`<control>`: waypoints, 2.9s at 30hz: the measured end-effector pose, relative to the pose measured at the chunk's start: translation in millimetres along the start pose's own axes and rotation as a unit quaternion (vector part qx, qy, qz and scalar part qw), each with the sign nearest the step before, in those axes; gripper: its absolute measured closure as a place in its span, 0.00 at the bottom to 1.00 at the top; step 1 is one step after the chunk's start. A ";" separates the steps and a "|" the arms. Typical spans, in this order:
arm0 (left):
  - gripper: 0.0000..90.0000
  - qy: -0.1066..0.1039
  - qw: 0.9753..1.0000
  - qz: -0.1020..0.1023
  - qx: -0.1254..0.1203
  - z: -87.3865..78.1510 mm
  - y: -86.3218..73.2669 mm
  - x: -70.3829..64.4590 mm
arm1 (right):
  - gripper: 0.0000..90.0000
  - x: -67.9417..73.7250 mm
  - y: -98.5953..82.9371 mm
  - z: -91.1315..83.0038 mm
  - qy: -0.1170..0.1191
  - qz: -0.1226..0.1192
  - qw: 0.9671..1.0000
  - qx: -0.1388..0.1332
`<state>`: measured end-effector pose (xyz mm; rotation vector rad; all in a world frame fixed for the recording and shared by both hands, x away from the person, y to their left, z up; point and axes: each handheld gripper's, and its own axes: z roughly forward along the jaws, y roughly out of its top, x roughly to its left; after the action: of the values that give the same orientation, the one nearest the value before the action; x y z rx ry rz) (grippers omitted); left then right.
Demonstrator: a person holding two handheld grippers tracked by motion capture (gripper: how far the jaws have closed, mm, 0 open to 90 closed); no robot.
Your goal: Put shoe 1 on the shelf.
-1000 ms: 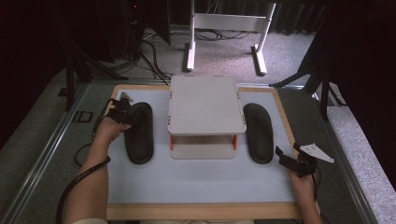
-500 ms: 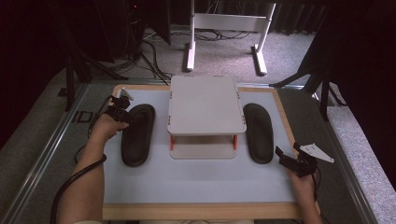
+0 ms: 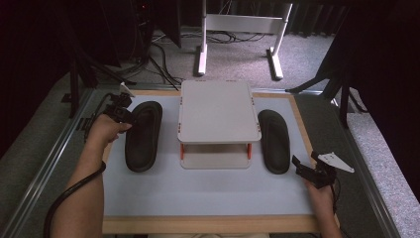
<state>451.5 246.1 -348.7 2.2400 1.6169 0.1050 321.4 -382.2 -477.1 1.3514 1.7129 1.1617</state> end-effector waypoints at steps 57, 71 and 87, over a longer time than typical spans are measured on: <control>0.80 -0.039 0.997 0.036 -0.059 -52.7 98.8 -153.2 | 0.19 -1.0 -0.2 -0.5 0.004 0.002 1.000 -0.002; 0.80 -0.039 0.997 0.006 -0.068 -34.7 102.6 -156.1 | 0.19 -0.9 -0.2 -0.5 0.004 0.002 1.000 -0.003; 0.59 -0.027 0.995 0.057 -0.074 -44.9 101.9 -164.5 | 0.19 -0.9 -0.2 -0.6 0.004 0.001 1.000 -0.003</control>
<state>475.5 77.4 -246.6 2.2013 1.4049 0.1869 321.0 -383.2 -477.1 1.3471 1.7122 1.1743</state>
